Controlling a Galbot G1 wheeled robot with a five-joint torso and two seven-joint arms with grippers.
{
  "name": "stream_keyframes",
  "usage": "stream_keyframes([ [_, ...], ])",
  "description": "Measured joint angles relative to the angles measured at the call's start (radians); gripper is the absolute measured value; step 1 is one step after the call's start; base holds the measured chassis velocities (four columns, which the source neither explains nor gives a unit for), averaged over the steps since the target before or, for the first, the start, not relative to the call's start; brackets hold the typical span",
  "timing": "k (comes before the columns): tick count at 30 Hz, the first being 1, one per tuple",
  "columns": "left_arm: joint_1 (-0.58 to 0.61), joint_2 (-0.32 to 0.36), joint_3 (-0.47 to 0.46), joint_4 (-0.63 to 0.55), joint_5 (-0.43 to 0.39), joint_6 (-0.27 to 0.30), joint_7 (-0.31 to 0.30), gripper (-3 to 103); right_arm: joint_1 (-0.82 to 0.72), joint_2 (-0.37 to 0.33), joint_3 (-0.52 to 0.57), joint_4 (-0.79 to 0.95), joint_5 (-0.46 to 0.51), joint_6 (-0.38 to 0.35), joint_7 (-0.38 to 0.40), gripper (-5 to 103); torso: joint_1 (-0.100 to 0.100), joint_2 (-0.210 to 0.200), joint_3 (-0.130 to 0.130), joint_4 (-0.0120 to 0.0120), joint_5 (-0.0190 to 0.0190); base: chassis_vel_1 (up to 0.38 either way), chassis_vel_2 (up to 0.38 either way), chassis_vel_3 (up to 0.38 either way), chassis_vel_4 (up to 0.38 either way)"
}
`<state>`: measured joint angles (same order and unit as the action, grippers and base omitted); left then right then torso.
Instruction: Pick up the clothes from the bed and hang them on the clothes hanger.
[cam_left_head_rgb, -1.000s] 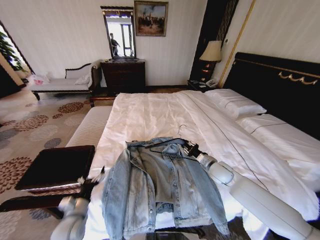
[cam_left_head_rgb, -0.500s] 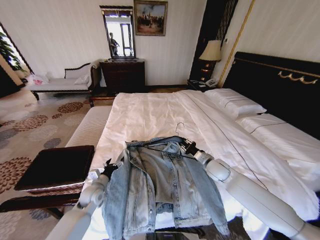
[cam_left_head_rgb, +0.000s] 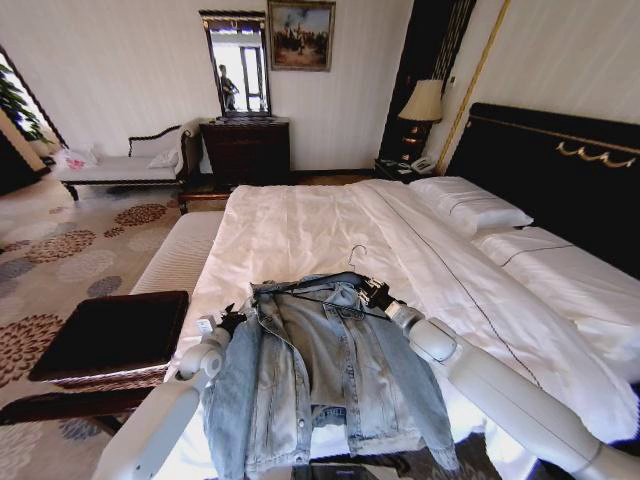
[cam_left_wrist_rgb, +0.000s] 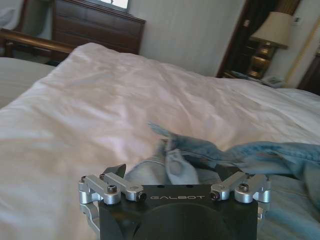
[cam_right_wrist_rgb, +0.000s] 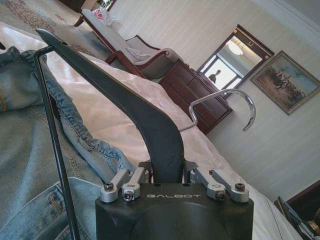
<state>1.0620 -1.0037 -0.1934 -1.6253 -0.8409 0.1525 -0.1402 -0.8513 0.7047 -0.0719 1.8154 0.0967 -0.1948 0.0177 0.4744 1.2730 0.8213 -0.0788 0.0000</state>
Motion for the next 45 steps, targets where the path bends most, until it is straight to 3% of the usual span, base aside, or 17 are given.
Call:
stream_keyframes([
  [9,-0.076,-0.013,0.074,0.093,-0.014,0.000,0.031,100,0.003,0.007,-0.002,-0.011,0.007,-0.001,-0.001,30,0.000,0.000,0.000,0.0002,0.0000,0.000,0.000,0.000,0.000],
  [20,-0.157,-0.040,0.133,0.156,-0.031,0.002,0.011,102,-0.002,0.008,-0.002,-0.007,0.010,-0.004,-0.002,30,0.000,0.000,0.000,0.0002,-0.0001,0.000,0.000,0.000,0.000],
  [24,-0.158,-0.040,0.123,0.164,-0.036,0.003,0.008,91,-0.002,0.007,-0.009,-0.014,0.013,-0.005,-0.005,30,0.000,0.000,0.000,0.0002,-0.0001,0.000,0.000,0.000,0.000],
  [26,-0.159,-0.040,0.123,0.165,-0.036,0.003,0.008,91,-0.001,0.007,-0.010,-0.016,0.013,-0.005,-0.006,30,0.000,0.000,0.000,0.0002,-0.0001,0.000,0.000,0.000,0.000],
  [28,-0.170,-0.043,0.122,0.178,-0.036,0.003,0.014,75,0.002,0.014,-0.018,-0.021,0.013,-0.006,-0.007,30,0.000,0.000,0.000,0.0001,0.0000,0.000,0.000,0.000,0.000],
  [30,-0.174,-0.044,0.123,0.182,-0.036,0.003,0.016,75,0.003,0.016,-0.021,-0.022,0.013,-0.007,-0.007,30,0.000,0.000,0.000,0.0002,0.0001,0.000,0.000,0.000,0.000],
  [34,-0.186,-0.054,0.134,0.199,-0.034,0.001,0.024,53,0.006,0.017,-0.027,-0.032,0.014,-0.009,-0.009,30,0.000,0.000,0.000,0.0001,0.0000,0.000,0.000,0.000,0.000],
  [38,-0.185,-0.057,0.137,0.196,-0.029,0.000,0.024,42,0.010,0.021,-0.037,-0.050,0.020,-0.019,-0.011,30,0.000,0.000,0.000,0.0000,0.0000,0.000,0.000,0.000,0.000],
  [40,-0.184,-0.057,0.138,0.194,-0.029,0.000,0.024,42,0.012,0.023,-0.039,-0.053,0.021,-0.021,-0.011,30,0.000,0.000,0.000,0.0000,0.0000,0.000,0.000,0.000,0.000],
  [41,-0.178,-0.054,0.139,0.181,-0.028,-0.001,0.024,30,0.023,0.033,-0.051,-0.071,0.027,-0.030,-0.013,30,0.000,0.000,0.000,-0.0001,0.0000,0.000,0.000,0.000,0.000],
  [42,-0.174,-0.053,0.139,0.175,-0.027,-0.001,0.024,25,0.030,0.038,-0.056,-0.079,0.029,-0.035,-0.014,30,0.000,0.000,0.000,0.0000,0.0000,0.000,0.000,0.000,0.000],
  [45,-0.163,-0.049,0.139,0.163,-0.022,-0.002,0.023,19,0.048,0.049,-0.071,-0.103,0.033,-0.043,-0.017,30,0.000,0.000,0.000,0.0002,0.0001,0.000,0.000,0.000,0.000],
])
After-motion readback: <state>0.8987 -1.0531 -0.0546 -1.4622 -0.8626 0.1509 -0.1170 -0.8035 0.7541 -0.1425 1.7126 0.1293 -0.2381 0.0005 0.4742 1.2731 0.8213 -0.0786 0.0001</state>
